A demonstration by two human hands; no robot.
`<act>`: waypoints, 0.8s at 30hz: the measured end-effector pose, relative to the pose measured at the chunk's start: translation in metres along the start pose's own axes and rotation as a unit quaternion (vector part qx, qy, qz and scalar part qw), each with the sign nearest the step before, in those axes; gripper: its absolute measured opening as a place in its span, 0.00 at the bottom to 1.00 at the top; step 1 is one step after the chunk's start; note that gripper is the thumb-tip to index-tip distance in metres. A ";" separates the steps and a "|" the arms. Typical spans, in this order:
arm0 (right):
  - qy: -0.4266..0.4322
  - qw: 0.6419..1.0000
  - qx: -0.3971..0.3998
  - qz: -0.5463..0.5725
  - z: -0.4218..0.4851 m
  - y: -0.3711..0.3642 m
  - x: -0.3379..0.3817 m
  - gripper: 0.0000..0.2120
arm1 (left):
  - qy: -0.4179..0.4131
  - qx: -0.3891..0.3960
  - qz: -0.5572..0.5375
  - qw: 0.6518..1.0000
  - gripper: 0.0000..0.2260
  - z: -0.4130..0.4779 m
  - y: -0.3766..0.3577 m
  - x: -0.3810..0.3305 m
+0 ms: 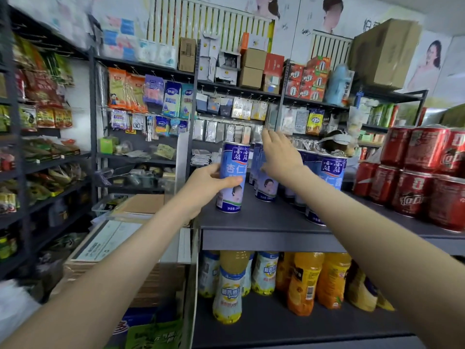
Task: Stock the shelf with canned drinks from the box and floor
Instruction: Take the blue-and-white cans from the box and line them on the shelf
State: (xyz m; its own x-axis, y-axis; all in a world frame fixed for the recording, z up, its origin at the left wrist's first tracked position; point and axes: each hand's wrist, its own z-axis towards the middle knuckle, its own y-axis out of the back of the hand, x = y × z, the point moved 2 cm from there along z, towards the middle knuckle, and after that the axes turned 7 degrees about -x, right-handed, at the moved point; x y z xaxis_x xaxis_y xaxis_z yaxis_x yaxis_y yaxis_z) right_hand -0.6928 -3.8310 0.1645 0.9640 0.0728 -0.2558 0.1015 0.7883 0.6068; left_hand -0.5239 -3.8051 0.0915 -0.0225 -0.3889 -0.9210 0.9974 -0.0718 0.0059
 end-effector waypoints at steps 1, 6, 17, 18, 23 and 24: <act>0.000 0.999 0.045 -0.005 0.005 0.006 -0.001 0.36 | 0.000 0.002 0.003 1.000 0.14 0.001 -0.001 -0.001; -0.014 0.990 0.133 -0.039 0.008 0.020 -0.004 0.13 | 0.004 0.003 0.001 1.000 0.13 0.002 -0.005 -0.001; 0.011 0.988 0.131 -0.080 0.002 0.012 -0.011 0.18 | -0.002 0.018 0.007 1.000 0.16 -0.001 -0.007 -0.005; 0.016 0.988 0.133 -0.074 0.003 0.011 -0.011 0.22 | -0.002 0.016 0.005 1.000 0.16 -0.001 -0.007 -0.005; 0.017 0.987 0.158 0.038 0.002 0.011 -0.011 0.32 | -0.002 0.019 -0.004 1.000 0.15 -0.002 -0.007 -0.006; 0.010 0.985 0.157 0.064 0.002 0.011 -0.012 0.32 | -0.001 0.021 -0.005 1.000 0.13 -0.003 -0.008 -0.006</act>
State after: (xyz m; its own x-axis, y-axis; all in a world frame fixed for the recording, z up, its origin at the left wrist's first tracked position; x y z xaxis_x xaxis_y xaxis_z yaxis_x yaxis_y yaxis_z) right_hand -0.7028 -3.8248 0.1757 0.9691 0.1737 -0.1750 0.0537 0.5439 0.8374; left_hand -0.5312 -3.7995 0.0955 -0.0318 -0.3906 -0.9200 0.9933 -0.1144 0.0142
